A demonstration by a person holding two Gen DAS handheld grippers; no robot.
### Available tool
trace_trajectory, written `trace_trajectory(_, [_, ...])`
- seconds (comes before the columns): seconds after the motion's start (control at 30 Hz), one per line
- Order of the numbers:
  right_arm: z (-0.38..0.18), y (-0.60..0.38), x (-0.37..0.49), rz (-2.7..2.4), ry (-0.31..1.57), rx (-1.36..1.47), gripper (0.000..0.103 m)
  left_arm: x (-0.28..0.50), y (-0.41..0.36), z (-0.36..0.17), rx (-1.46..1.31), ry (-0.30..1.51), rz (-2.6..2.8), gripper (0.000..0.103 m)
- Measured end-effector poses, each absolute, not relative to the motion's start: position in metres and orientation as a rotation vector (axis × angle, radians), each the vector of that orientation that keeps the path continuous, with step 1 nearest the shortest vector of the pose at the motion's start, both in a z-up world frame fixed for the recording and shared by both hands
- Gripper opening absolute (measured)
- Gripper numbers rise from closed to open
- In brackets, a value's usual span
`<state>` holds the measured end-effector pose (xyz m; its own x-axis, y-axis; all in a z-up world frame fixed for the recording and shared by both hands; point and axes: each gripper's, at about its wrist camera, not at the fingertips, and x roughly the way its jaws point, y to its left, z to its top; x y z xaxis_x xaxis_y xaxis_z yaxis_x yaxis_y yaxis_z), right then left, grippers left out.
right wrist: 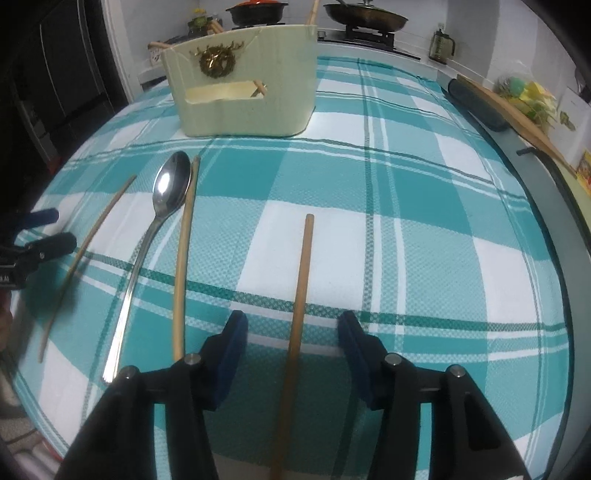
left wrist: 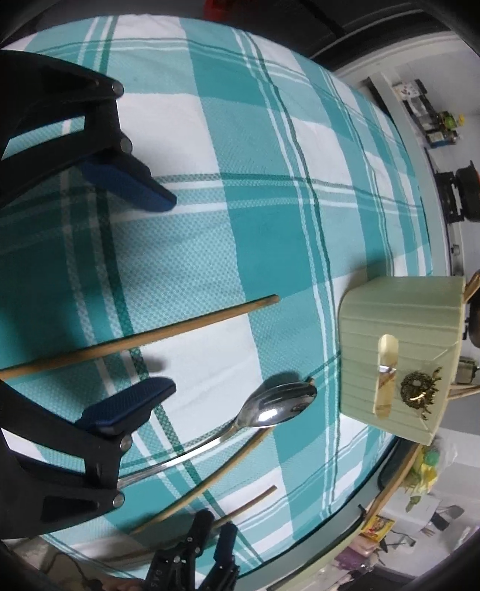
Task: Organize utensils
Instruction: 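Close the right tool on a wooden chopstick while the left tool grasps another chopstick, then lift both held chopsticks and carry them above the cream holder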
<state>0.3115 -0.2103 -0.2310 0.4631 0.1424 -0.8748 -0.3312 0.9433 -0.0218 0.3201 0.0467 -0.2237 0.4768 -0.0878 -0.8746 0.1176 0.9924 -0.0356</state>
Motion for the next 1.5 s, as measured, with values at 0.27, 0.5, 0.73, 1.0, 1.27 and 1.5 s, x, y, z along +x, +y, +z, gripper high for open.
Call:
trace_trajectory(0.27, [-0.231,-0.194,0.344,0.346,1.084,-0.228,0.021,0.358,0.028,-0.224,0.087,1.093,-0.165,0.058])
trace_trajectory(0.5, [-0.232,-0.186,0.389,0.384,1.117,-0.182,0.005,0.376,0.026,-0.219,0.037,1.065,-0.204,0.004])
trace_trajectory(0.73, [-0.183,-0.201,0.378,0.464,0.913,0.022,0.005,0.339,0.041,-0.152,-0.053,0.852,-0.221,0.004])
trace_trajectory(1.0, [-0.095,-0.210,0.323,0.511,0.618,0.080,0.005,0.278,0.053,-0.065,-0.110,0.611,-0.270,0.004])
trace_trajectory(1.27, [-0.050,-0.207,0.275,0.494,0.431,0.063,0.005,0.242,0.053,-0.032,-0.143,0.490,-0.291,0.004])
trace_trajectory(1.5, [-0.032,-0.202,0.254,0.494,0.347,0.043,0.005,0.226,0.055,-0.013,-0.171,0.443,-0.316,0.004])
